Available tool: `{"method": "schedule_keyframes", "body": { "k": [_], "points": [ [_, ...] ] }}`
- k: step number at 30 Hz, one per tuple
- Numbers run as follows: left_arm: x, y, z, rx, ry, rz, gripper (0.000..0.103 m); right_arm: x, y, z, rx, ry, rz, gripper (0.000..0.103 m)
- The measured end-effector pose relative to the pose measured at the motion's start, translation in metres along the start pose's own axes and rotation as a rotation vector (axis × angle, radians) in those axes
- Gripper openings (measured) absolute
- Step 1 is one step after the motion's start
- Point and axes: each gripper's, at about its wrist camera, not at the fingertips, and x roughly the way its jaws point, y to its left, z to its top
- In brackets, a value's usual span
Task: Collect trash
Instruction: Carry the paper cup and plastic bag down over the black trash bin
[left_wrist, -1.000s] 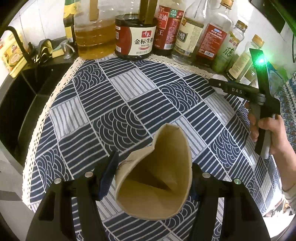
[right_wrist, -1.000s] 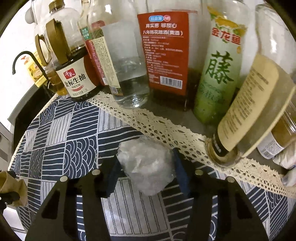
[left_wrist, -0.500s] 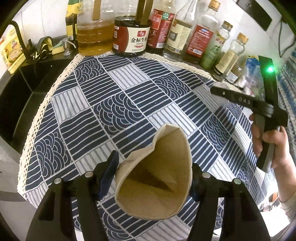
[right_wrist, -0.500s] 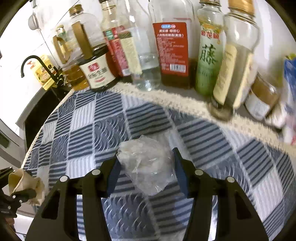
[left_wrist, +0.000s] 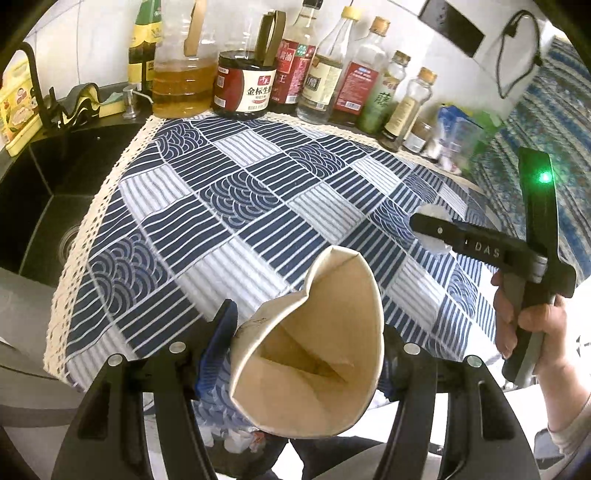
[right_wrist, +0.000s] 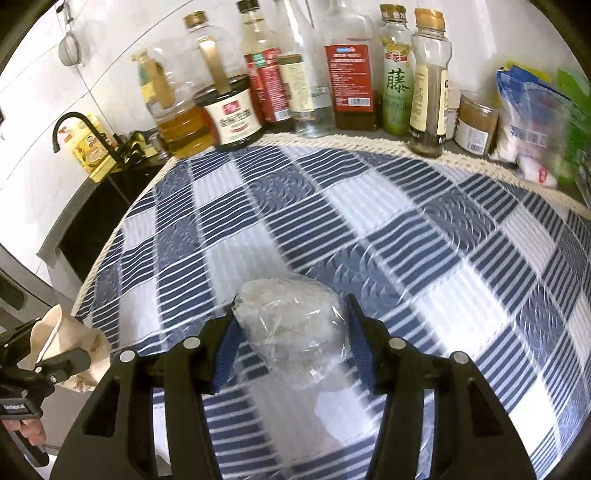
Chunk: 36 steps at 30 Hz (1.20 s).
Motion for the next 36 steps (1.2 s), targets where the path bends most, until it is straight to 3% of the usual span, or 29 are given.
{"method": "schedule_keyframes", "body": {
  "k": [9,21,27,36],
  "points": [
    [-0.03,0.034,-0.044,0.016,0.004,-0.047,0.062,-0.027,0.077,-0.055,-0.008,-0.005,0.038,0.054],
    [-0.041,0.076,-0.103,0.017,0.074,-0.071,0.062,-0.023,0.161,-0.131,-0.024,0.065,0.112,0.054],
    [-0.032,0.096,-0.128,-0.015,0.124,-0.065,0.062,-0.008,0.182,-0.155,-0.037,0.112,0.129,0.054],
    [0.013,0.122,-0.17,-0.058,0.272,-0.077,0.062,0.033,0.179,-0.202,0.024,0.241,0.098,0.054]
  ]
}}
